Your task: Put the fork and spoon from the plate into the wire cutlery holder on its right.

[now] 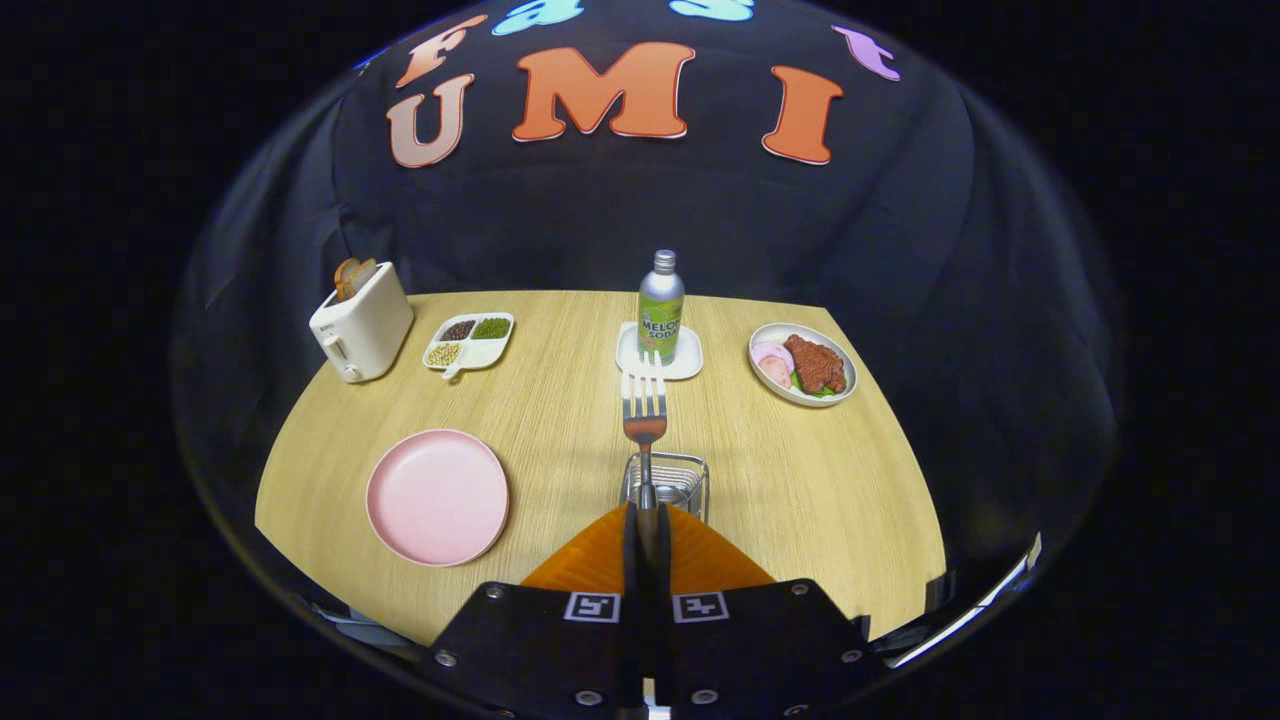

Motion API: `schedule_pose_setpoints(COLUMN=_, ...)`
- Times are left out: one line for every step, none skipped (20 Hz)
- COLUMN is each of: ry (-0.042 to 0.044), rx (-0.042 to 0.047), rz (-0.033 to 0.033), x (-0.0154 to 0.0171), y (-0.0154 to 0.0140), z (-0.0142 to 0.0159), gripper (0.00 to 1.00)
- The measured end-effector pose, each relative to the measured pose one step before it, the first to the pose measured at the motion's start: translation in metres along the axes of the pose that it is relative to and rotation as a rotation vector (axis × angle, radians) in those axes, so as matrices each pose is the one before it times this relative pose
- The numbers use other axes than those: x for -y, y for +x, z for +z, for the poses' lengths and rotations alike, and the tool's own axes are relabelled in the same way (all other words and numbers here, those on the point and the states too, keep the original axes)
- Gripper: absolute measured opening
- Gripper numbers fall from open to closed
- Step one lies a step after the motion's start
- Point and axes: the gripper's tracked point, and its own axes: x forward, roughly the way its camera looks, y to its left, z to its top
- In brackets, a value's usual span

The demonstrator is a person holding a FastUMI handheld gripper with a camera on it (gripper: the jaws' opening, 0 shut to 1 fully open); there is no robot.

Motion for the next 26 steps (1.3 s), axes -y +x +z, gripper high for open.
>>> schedule_pose_setpoints(ry=-0.00377, rx=-0.01927, rz=0.00371, x=0.00189, y=0.00009, z=-0.00067, gripper=0.05)
schedule_pose_setpoints(ry=-0.00819, rx=-0.02212, rz=0.00182, x=0.00196, y=0.00098, z=-0.00258, gripper=0.05)
schedule_pose_setpoints(ry=-0.01337, rx=-0.02611, rz=-0.00182, x=0.00270, y=0.00191, z=-0.00382, gripper=0.05)
schedule_pose_setpoints(ry=-0.01273, rx=-0.01577, rz=-0.00914, x=0.00426, y=0.00355, z=-0.00292, gripper=0.05)
schedule_pose_setpoints(ry=-0.01426, rx=-0.01278, rz=-0.01729, x=0.00567, y=0.00584, z=-0.00174, gripper=0.05)
schedule_pose_setpoints(ry=-0.01237, rx=-0.02231, rz=-0.01347, x=0.00325, y=0.00463, z=-0.00671, gripper=0.05)
schedule_pose_setpoints(ry=0.00221, rx=-0.02426, rz=0.00617, x=-0.00112, y=0.00286, z=-0.00575, gripper=0.05)
schedule_pose_setpoints(ry=0.00911, rx=-0.02737, rz=0.01502, x=-0.00449, y=0.00281, z=-0.00519, gripper=0.05)
schedule_pose_setpoints(ry=0.00598, rx=-0.02594, rz=0.01144, x=-0.00248, y=0.00276, z=-0.00507, gripper=0.05)
schedule_pose_setpoints(ry=-0.00281, rx=-0.02283, rz=0.00105, x=0.00253, y=0.00258, z=-0.00399, gripper=0.05)
schedule_pose_setpoints(ry=-0.00889, rx=-0.01481, rz=0.00343, x=0.00126, y=0.00317, z=-0.00151, gripper=0.05)
schedule_pose_setpoints(ry=-0.00227, rx=-0.02725, rz=0.01149, x=-0.00108, y=0.00279, z=-0.00349, gripper=0.05)
schedule_pose_setpoints(ry=0.01554, rx=-0.02076, rz=0.01843, x=-0.00289, y=0.00191, z=-0.00157, gripper=0.05)
schedule_pose_setpoints(ry=0.01458, rx=-0.01228, rz=0.01986, x=-0.00308, y=0.00201, z=-0.00017, gripper=0.05)
schedule_pose_setpoints(ry=0.00583, rx=-0.01675, rz=0.00947, x=-0.00169, y=0.00160, z=-0.00023, gripper=0.05)
schedule_pose_setpoints(ry=-0.00363, rx=-0.01409, rz=0.00253, x=0.00057, y=0.00178, z=-0.00055, gripper=0.05)
schedule_pose_setpoints(ry=-0.01186, rx=-0.02001, rz=-0.00323, x=0.00179, y=0.00058, z=-0.00005, gripper=0.05)
schedule_pose_setpoints(ry=-0.01326, rx=-0.01563, rz=-0.00344, x=0.00174, y=0.00160, z=0.00021, gripper=0.05)
schedule_pose_setpoints(ry=-0.01315, rx=-0.01982, rz=-0.00220, x=0.00104, y=0.00108, z=0.00116, gripper=0.05)
schedule_pose_setpoints(ry=-0.01123, rx=-0.02240, rz=0.00169, x=0.00004, y=0.00110, z=-0.00061, gripper=0.05)
schedule_pose_setpoints(ry=-0.00599, rx=-0.01601, rz=0.00352, x=-0.00058, y=-0.00010, z=0.00000, gripper=0.06)
schedule_pose_setpoints(ry=-0.00387, rx=-0.01662, rz=0.00117, x=0.00039, y=-0.00005, z=0.00006, gripper=0.07)
schedule_pose_setpoints(ry=-0.00049, rx=-0.01320, rz=-0.00008, x=0.00141, y=0.00156, z=0.00021, gripper=0.07)
schedule_pose_setpoints(ry=0.00404, rx=-0.01098, rz=-0.00145, x=-0.00010, y=0.00015, z=0.00058, gripper=0.07)
schedule_pose_setpoints(ry=0.00808, rx=-0.00598, rz=-0.00102, x=0.00162, y=0.00025, z=0.00154, gripper=0.07)
schedule_pose_setpoints(ry=0.00647, rx=-0.00509, rz=-0.00092, x=0.00213, y=-0.00053, z=0.00100, gripper=0.07)
